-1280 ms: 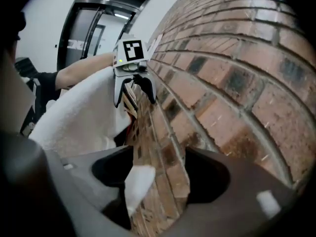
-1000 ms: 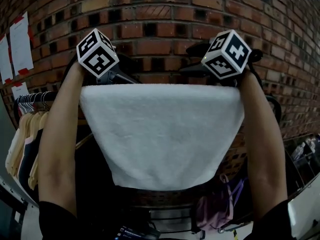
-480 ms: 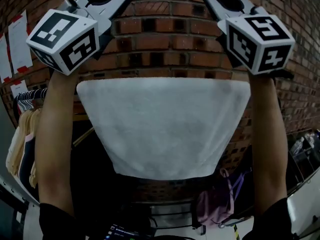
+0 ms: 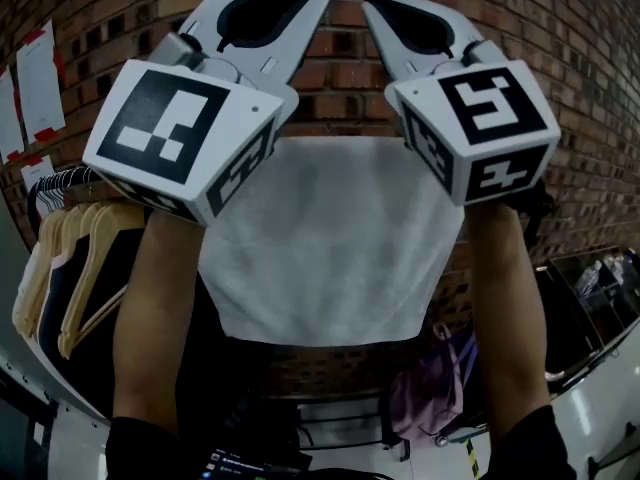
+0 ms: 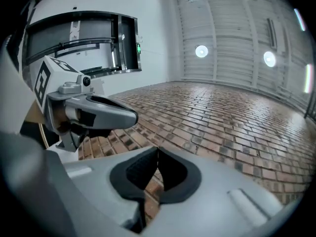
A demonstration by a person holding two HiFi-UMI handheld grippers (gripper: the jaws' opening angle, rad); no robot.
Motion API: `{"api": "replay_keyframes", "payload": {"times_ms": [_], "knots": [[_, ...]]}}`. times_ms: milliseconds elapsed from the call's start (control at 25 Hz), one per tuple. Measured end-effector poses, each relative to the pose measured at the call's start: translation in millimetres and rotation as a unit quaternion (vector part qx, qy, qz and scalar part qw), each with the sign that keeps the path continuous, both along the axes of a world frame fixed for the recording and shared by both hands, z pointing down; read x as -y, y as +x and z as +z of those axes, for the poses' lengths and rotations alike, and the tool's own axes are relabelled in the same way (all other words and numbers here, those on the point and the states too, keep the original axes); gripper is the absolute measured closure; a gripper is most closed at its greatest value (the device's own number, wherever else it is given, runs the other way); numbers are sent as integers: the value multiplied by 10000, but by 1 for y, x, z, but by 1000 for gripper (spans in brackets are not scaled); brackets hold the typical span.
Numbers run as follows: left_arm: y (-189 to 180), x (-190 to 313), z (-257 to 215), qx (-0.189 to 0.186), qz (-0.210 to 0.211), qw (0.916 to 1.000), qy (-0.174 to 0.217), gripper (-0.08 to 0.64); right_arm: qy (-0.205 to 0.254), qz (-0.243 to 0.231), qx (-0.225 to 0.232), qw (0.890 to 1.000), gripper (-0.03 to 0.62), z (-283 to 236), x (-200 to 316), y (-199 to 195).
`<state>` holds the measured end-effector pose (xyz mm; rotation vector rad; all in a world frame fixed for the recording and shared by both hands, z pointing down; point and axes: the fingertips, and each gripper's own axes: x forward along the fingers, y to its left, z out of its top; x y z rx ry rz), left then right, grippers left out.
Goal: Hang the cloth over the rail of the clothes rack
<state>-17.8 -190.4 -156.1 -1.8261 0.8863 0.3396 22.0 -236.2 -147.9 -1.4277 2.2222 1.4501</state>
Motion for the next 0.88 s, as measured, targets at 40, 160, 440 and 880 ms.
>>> {"api": "replay_keyframes", "payload": {"times_ms": [40, 160, 440, 880], "knots": [[-1, -14, 22, -344, 163, 9993, -64, 553, 167, -158, 151, 9996, 586, 20, -19, -3], [-18, -41, 149, -1319, 381, 9889, -572, 553, 96, -436, 807, 9957, 586, 143, -64, -10], [-17, -19, 413, -1574, -283, 9421, -2949, 553, -2845, -793, 1799, 9383, 586, 437, -53, -2], [5, -18, 438, -1266, -399, 9355, -3274, 554, -3317, -971, 2275, 9104, 589, 457, -49, 7]]}}
